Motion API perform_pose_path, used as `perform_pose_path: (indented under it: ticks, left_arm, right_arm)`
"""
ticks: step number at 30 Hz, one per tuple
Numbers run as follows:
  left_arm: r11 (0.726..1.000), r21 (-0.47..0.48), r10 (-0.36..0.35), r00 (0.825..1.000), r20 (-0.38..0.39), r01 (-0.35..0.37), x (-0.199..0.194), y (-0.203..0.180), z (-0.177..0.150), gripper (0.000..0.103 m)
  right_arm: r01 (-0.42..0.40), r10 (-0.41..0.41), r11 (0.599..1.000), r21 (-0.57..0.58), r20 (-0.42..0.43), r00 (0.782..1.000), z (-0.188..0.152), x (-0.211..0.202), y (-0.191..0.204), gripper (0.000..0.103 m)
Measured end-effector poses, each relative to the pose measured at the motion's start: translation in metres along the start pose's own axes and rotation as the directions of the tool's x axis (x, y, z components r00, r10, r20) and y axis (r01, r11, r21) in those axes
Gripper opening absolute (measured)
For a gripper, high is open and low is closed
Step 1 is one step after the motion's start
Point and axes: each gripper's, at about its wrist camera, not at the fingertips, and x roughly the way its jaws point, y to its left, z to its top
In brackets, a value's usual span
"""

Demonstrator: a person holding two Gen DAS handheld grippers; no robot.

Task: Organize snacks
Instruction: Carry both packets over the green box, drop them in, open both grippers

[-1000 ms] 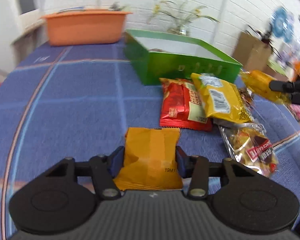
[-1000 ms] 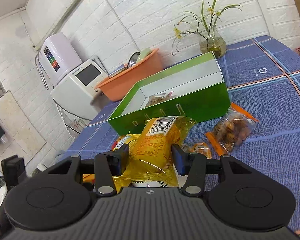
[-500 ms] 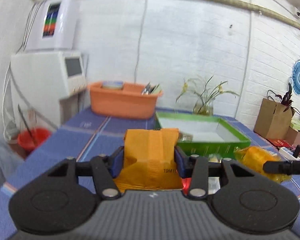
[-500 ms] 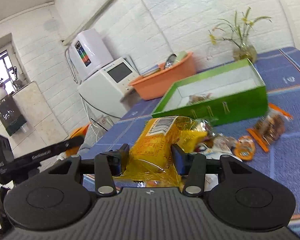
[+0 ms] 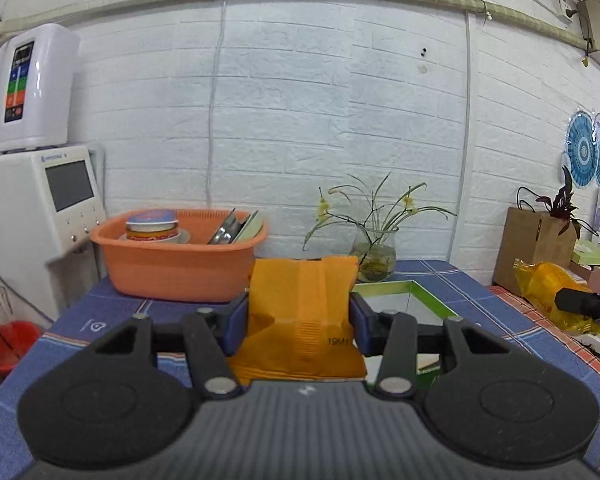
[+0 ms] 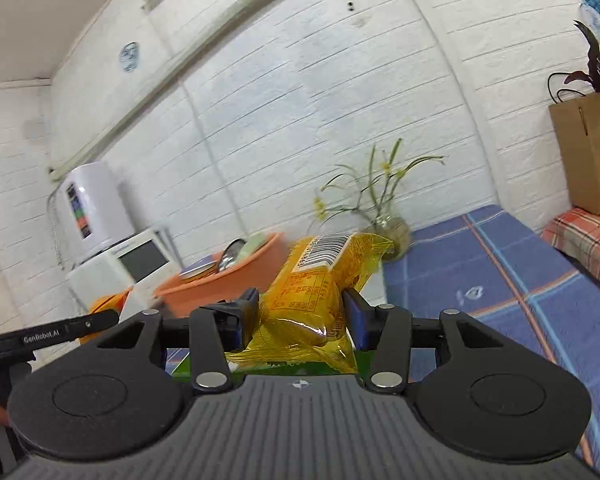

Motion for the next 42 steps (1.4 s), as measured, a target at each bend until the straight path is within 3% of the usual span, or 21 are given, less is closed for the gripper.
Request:
perform_pose_path:
  ticks: [5,8,13,24,30,34,38,39,40,41,42]
  left_arm:
    - [0.999,-0.024,-0.027,0.998,-0.05,0.026,0.056,-0.012,0.004,0.047]
    - [1.0,-0.015,0.007,0.996,-0.086,-0.008,0.082,-0.017,-0.009,0.047]
    - [1.0,-0.01,0.008,0.989,-0.151,-0.01,0.104,-0.009,-0.035,0.047]
    - [0.993,0.047,0.119,0.975,-0.187,-0.112,0.121,-0.006,-0.044,0.047]
    - [0.992,0.059,0.121,0.977,-0.177,-0.112,0.133,-0.017,-0.031,0.049]
    - [0.99,0.061,0.135,0.978,-0.157,-0.127,0.133,-0.021,-0.033,0.05]
    - [0.992,0.063,0.121,0.971,-0.205,-0.111,0.144,-0.019,-0.042,0.05]
    - [0.992,0.061,0.12,0.969,-0.214,-0.109,0.146,-0.019,-0.042,0.052]
    - [0.992,0.071,0.116,0.968,-0.222,-0.103,0.146,-0.02,-0.043,0.063]
    - [0.991,0.083,0.117,0.97,-0.215,-0.102,0.145,-0.02,-0.043,0.066]
    - [0.99,0.093,0.122,0.972,-0.202,-0.105,0.142,-0.021,-0.043,0.066]
  right_arm:
    - [-0.055,0.065,0.993,0.109,-0.086,0.994,0.012,0.059,-0.01,0.079]
    - [-0.097,0.121,0.985,0.143,-0.167,0.978,0.002,0.091,-0.009,0.079]
    - [-0.038,0.071,0.992,0.122,-0.276,0.959,-0.024,0.125,-0.005,0.079]
    - [0.088,-0.097,0.995,-0.042,-0.262,0.96,-0.027,0.152,0.006,0.079]
    - [0.114,-0.173,0.96,-0.257,-0.221,0.96,-0.022,0.158,0.022,0.079]
    - [0.078,-0.129,0.978,-0.192,-0.269,0.954,-0.023,0.164,0.007,0.08]
    - [0.088,-0.141,0.981,-0.175,-0.319,0.937,-0.034,0.175,0.005,0.083]
    - [0.092,-0.143,0.981,-0.169,-0.326,0.934,-0.036,0.177,0.004,0.086]
    - [0.082,-0.135,0.983,-0.165,-0.341,0.93,-0.038,0.178,0.004,0.091]
    - [0.069,-0.122,0.985,-0.159,-0.354,0.927,-0.039,0.179,0.005,0.102]
    - [0.063,-0.115,0.986,-0.156,-0.353,0.929,-0.038,0.178,0.006,0.103]
